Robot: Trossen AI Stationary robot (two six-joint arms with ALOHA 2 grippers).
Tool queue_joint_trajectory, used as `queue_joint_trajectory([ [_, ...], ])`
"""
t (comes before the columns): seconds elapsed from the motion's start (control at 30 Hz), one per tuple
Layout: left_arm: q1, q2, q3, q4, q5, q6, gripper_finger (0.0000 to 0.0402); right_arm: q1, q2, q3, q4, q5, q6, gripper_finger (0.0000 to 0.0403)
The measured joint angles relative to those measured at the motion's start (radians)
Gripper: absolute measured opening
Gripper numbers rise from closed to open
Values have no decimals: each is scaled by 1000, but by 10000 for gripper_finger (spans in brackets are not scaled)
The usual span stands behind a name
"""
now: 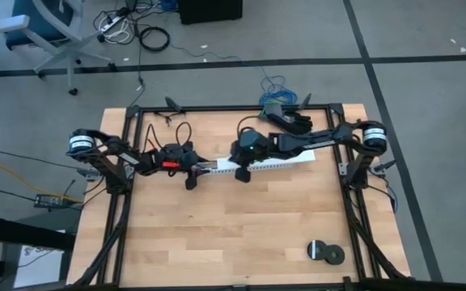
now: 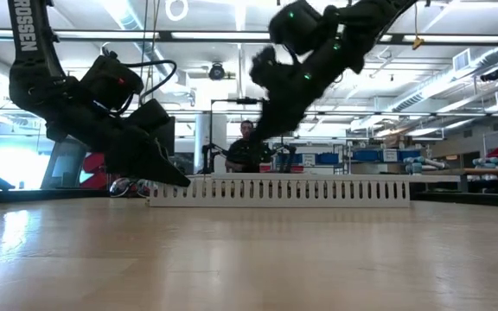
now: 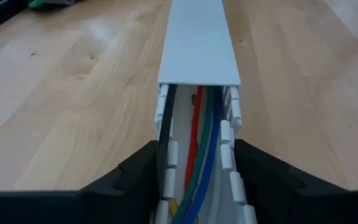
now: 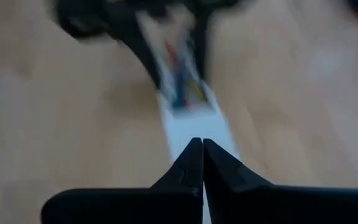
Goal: Ziptie cables
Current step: Close the white cable duct lid
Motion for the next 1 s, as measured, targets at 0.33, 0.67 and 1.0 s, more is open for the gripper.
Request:
queue_joint_trajectory([
  [0.33,1,0,-3,8,3,-9,205,-58,226,50,157,-129,47,0],
  [0.67,0,1,-1,10,7,-13,205,-17,158,137,149,-118,-75,0],
  [1.0,0,0,-1,10,10,-11,205,-45,103,40,-110,-52,24,0],
])
